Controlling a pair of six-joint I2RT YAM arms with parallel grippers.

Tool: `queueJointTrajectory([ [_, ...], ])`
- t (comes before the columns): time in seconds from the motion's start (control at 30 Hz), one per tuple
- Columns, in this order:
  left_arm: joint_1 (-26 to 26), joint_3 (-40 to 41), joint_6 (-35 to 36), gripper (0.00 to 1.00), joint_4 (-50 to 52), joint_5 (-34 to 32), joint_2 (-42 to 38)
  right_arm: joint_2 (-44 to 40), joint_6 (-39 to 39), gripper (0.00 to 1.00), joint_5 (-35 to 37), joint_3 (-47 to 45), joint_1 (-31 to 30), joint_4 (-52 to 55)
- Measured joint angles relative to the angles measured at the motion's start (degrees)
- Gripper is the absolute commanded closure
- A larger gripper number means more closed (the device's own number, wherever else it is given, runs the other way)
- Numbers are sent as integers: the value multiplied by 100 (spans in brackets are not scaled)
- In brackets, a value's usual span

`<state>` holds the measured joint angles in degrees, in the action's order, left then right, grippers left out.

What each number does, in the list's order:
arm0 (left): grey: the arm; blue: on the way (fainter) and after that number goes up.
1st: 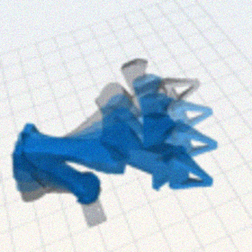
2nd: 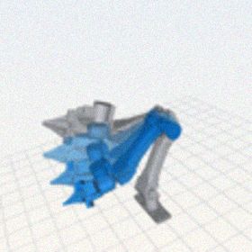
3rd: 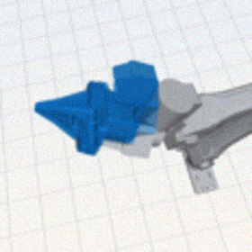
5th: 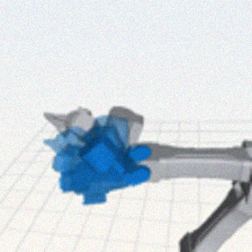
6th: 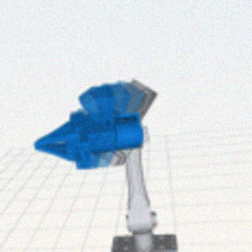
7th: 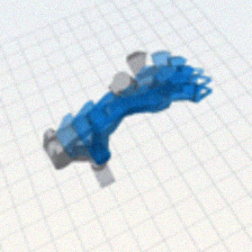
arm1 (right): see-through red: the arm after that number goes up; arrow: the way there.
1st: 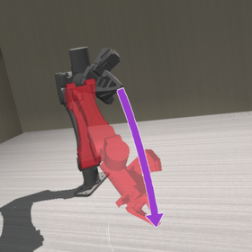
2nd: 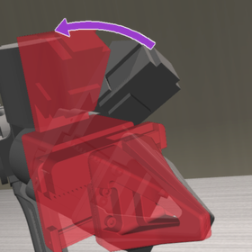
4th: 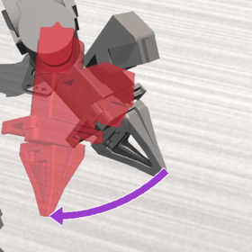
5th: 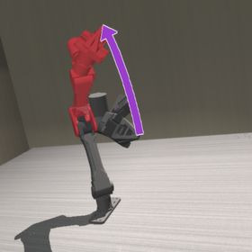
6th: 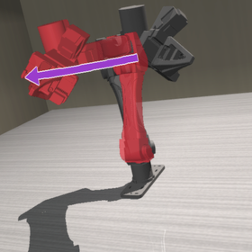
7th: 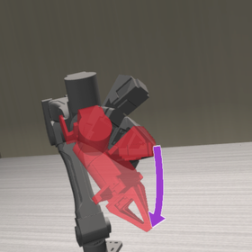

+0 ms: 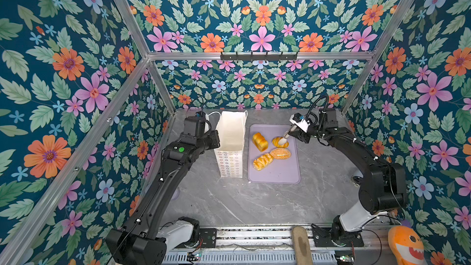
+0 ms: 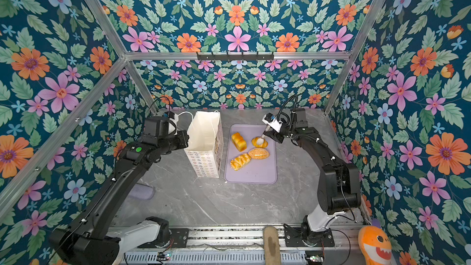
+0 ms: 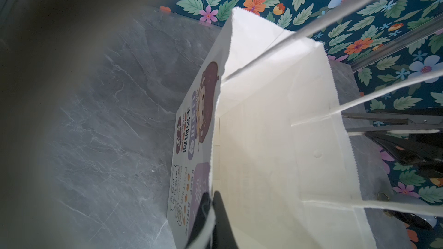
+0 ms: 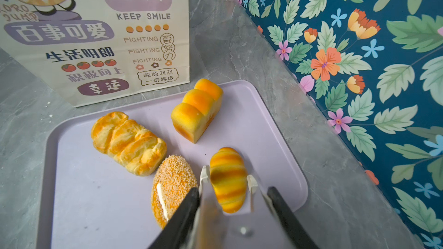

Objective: Pack bread into a paper bag
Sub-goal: Pick up the bread from the tray.

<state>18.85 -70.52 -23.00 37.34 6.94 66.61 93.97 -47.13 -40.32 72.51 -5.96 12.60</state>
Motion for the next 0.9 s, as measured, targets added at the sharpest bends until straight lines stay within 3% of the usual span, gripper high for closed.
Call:
queueJointTrajectory([
  [0.9,-7,-22,155,100,-4,-7,9,470,-96,54,-256,146,24,83],
])
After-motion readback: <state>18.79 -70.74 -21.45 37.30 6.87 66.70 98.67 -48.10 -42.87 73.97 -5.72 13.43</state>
